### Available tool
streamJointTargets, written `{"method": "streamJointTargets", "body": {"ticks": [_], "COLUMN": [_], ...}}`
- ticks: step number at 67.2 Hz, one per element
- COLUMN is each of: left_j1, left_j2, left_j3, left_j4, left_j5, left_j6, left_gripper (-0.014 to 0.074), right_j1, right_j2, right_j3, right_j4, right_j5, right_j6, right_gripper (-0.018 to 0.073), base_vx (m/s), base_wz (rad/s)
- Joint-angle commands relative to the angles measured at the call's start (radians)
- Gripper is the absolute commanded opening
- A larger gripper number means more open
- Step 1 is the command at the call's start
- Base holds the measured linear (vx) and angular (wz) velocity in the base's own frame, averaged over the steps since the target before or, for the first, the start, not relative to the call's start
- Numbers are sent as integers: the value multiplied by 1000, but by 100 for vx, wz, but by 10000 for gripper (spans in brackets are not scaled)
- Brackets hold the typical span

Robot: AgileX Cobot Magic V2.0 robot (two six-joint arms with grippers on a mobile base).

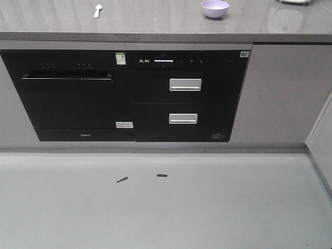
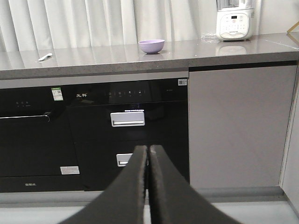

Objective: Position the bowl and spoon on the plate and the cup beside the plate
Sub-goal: 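Continue driving closer to the counter holding the spoon and bowl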

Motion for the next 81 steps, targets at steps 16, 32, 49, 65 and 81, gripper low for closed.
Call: {"method": "streamJointTargets", "body": {"ticks": [16, 32, 49, 65, 81], "left_j1": [-5, -5, -5, -5, -5], "left_j2": [-14, -14, -14, -14, -14], "left_j3": [-9, -9, -9, -9, -9], "left_j4": [2, 2, 2, 2, 2], "left_j5": [-69, -69, -69, -69, -69], "left_j6": [-10, -10, -10, -10, -10], "left_gripper": [-6, -6, -6, -6, -6], "right_j1": [-1, -1, -1, -1, -1], "right_j2": [-11, -11, -11, -11, -11], "right_j3": [4, 4, 4, 4, 4], "right_j4": [-6, -6, -6, -6, -6], "right_j5": [-74, -74, -74, -74, -74], "right_j6": [-10, -10, -10, -10, -10], "right_gripper": [-3, -3, -3, -3, -3], "base_vx": [12, 11, 11, 10, 10], "base_wz": [0, -1, -1, -1, 0]}}
